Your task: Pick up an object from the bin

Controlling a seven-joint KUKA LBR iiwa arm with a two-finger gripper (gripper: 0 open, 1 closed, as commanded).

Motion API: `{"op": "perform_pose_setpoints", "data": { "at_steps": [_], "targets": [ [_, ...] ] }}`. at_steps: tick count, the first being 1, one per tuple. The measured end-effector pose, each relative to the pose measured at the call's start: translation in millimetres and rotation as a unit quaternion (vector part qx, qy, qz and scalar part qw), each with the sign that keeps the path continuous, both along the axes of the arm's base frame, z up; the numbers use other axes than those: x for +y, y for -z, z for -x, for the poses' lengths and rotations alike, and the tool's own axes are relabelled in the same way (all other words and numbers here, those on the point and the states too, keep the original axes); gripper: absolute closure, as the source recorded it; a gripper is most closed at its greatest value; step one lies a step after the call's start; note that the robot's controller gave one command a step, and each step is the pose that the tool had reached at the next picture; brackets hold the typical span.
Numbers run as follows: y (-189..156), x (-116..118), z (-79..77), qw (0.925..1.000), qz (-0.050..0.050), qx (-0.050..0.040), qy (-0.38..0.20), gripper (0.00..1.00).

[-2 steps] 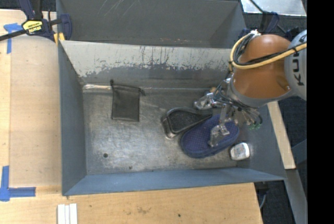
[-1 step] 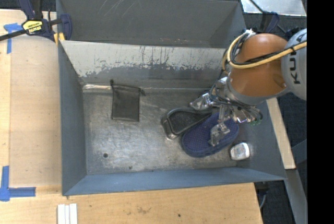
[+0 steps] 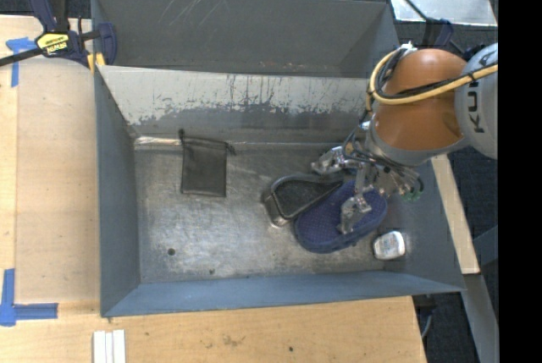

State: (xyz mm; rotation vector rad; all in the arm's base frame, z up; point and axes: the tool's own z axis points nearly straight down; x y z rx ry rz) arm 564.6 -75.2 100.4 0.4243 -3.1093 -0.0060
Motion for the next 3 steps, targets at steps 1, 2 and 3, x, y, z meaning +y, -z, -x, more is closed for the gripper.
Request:
{"op": "perform_pose_setpoints", "data": {
  "at_steps": [1, 2, 3],
  "targets": [
    [19.7, 2.4, -9.9, 0.9857, 0.000, -0.0022, 0.168, 0.00],
    [20.6, 10.3, -9.8, 0.9876, 0.007, -0.0056, 0.157, 0.00],
    [20.6, 10.5, -9.9, 0.9876, 0.006, -0.0058, 0.157, 1.00]
  ]
}}
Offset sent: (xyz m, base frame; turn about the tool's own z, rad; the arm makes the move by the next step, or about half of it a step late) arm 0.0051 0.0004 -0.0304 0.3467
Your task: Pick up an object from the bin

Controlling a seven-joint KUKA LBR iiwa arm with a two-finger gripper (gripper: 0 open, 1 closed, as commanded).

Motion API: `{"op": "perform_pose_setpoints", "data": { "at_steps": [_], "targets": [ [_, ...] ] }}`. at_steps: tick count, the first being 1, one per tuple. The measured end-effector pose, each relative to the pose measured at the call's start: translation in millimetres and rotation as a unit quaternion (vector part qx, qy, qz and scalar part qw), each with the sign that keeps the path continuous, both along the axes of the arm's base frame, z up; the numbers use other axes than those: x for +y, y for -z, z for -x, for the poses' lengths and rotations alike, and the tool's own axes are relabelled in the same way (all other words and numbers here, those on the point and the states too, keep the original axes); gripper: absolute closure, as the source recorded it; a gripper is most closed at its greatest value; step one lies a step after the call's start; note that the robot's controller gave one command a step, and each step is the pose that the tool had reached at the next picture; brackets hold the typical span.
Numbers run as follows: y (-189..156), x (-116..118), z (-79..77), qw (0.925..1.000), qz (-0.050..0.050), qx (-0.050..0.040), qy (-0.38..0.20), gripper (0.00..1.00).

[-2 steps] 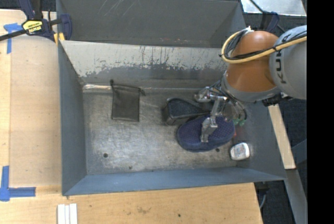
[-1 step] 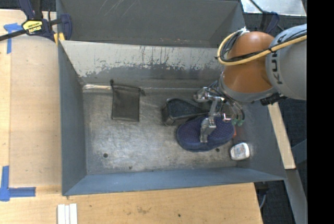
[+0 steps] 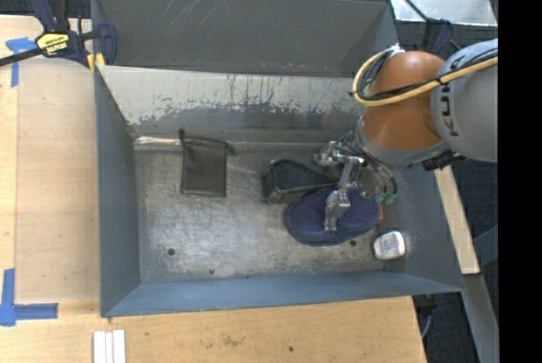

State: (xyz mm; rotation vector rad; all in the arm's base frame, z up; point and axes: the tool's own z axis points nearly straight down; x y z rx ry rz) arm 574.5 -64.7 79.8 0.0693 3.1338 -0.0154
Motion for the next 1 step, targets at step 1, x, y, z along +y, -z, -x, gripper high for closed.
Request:
{"op": "perform_pose_setpoints", "data": {
  "at_steps": [1],
  "targets": [
    [-12.0, -1.3, -1.0, 1.0000, -0.004, 0.0032, 0.000, 1.00]
  ]
}}
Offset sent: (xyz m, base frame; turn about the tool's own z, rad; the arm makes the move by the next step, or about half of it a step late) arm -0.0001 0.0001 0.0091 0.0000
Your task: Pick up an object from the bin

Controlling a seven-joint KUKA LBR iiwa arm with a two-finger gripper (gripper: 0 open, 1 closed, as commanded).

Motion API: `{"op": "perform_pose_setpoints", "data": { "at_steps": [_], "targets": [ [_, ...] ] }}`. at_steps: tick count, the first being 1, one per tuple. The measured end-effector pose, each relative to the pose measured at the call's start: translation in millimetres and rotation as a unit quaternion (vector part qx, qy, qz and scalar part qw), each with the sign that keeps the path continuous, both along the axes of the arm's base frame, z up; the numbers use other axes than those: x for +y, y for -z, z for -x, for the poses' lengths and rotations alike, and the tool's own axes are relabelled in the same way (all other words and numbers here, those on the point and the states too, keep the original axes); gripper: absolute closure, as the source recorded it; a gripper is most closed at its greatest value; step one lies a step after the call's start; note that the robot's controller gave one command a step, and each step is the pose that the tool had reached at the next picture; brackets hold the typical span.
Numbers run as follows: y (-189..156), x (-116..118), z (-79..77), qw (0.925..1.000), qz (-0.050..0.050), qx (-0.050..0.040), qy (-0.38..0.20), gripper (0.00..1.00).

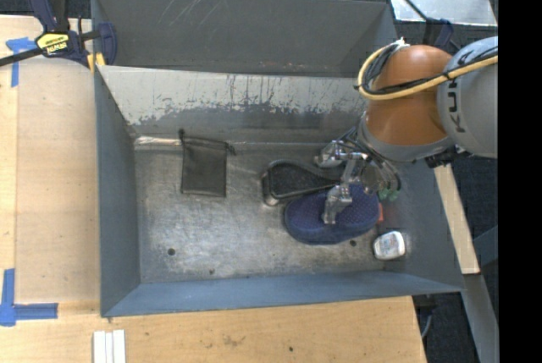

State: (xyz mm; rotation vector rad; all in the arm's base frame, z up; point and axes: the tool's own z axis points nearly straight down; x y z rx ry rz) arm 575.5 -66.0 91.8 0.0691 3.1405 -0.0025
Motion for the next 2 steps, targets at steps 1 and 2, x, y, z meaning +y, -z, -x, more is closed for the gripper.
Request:
{"op": "perform_pose_setpoints", "data": {
  "at_steps": [1, 2],
  "targets": [
    [-61.0, -0.5, -0.4, 1.0000, 0.000, -0.0013, 0.000, 1.00],
    [-99.5, -0.9, 0.0, 1.0000, 0.000, 0.0000, 0.000, 1.00]
  ]
}}
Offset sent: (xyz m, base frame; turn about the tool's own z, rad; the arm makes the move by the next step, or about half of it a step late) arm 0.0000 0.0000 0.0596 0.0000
